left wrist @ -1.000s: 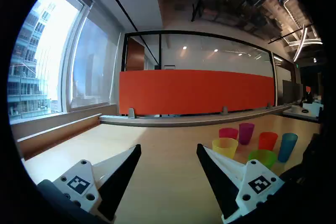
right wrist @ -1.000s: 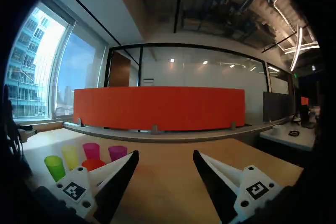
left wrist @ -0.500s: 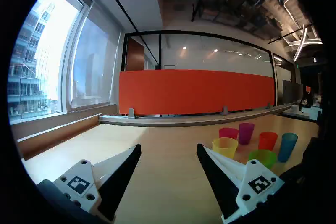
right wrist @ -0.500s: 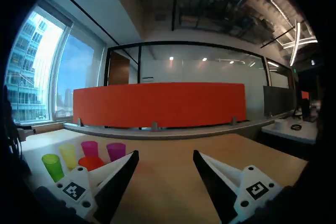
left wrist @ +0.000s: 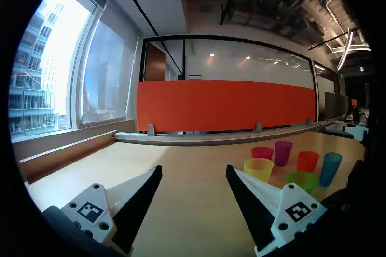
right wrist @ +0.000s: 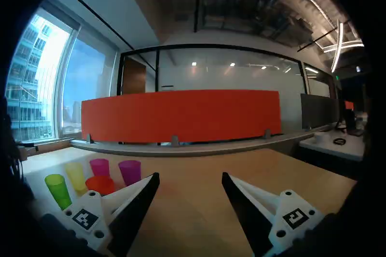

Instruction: Pour water

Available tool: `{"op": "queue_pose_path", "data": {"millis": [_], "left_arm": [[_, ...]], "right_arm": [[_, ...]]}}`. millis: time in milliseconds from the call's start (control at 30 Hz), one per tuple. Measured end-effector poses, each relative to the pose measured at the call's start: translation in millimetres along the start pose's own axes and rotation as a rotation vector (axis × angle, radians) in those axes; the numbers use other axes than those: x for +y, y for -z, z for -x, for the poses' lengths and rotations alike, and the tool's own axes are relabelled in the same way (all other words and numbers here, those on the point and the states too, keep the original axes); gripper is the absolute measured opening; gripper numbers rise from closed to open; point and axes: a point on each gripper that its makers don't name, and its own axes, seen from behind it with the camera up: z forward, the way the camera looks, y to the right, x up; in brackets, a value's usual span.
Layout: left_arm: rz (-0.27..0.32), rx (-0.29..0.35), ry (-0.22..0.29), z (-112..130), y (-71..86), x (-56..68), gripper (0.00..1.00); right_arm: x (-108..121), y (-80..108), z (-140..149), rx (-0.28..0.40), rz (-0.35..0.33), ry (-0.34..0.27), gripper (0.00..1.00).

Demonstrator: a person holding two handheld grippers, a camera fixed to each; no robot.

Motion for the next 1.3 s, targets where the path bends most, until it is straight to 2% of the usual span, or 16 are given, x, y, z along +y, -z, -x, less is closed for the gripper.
{"op": "queue_pose_path", "data": {"millis": [467,1300], "left_arm": [[0.000,0.000,0.000,0.2,0.2,0.0,0.98],[0.000,0.000,0.000,0.3,0.5,-0.1,0.98]], "right_arm": [[-2.2,1.0,6.2,-0.015,0.001,0.037,1.00],[0.7,2.0,6.8,-0.018,0.009,0.037,1.00]]}}
